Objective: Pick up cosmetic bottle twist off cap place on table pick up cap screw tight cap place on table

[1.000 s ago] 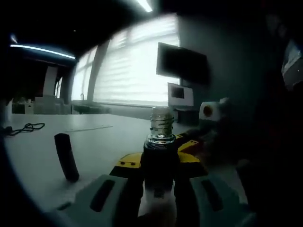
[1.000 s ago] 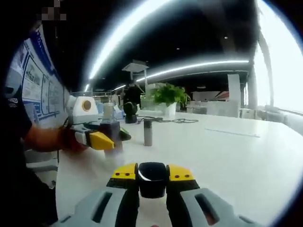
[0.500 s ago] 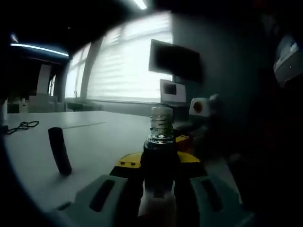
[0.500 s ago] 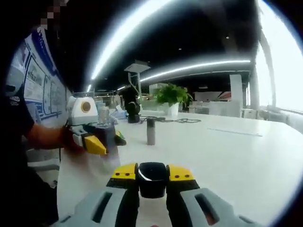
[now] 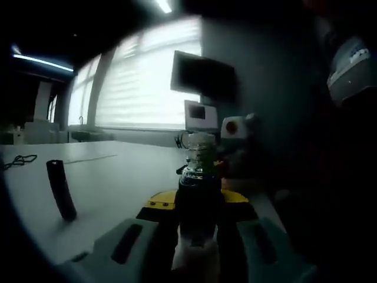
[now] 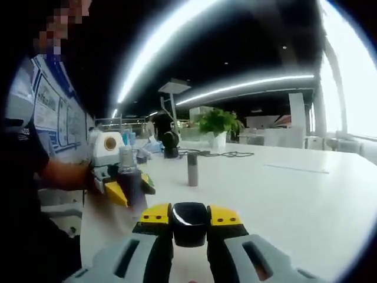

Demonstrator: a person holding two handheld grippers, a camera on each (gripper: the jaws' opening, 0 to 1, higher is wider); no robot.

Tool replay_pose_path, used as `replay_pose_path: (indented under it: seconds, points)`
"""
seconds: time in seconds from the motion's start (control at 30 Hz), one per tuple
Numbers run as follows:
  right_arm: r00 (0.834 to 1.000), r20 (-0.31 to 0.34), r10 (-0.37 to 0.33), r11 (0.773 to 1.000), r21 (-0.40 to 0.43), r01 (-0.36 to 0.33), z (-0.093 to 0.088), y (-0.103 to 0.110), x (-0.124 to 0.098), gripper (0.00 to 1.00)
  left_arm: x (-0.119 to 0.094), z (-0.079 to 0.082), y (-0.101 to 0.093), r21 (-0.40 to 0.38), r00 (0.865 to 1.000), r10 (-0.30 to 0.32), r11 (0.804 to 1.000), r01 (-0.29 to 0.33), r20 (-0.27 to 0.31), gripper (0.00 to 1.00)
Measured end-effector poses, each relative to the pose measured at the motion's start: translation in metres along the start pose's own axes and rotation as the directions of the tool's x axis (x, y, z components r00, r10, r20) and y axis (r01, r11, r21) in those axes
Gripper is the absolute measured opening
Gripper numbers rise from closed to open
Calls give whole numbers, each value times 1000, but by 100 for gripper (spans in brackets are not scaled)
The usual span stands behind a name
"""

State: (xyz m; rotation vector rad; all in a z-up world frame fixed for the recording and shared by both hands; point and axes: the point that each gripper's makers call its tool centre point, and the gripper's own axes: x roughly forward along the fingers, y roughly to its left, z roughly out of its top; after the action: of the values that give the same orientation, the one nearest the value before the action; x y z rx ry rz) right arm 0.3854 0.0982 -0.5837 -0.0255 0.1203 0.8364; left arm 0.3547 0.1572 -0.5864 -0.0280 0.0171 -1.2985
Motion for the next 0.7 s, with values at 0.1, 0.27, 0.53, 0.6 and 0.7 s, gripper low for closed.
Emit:
replay_pose_path:
  seconds: [0.1, 0.27, 0.53, 0.6, 0.7]
  points:
    - [1000, 15, 14, 1000, -10, -14, 13, 3, -2, 16, 0, 1, -2, 3, 1000, -8, 1000, 8, 3, 15]
    - [997, 52, 64, 998, -19, -63, 40, 16, -3, 16, 0, 2, -5, 20, 1000, -22, 1000, 22, 8, 15]
    - [969, 30, 246, 969, -42, -244, 71, 50, 1, 16, 0, 2, -8, 24, 999, -42, 999, 42, 16, 15]
    - [958, 22, 285, 958, -50, -284, 76, 56, 1, 16, 1, 3, -9, 42, 999, -44, 998, 43, 20, 15]
    - [945, 8, 328, 943, -69, -327, 82, 65, 4, 16, 1, 3, -10, 65, 998, -53, 997, 52, 23, 15]
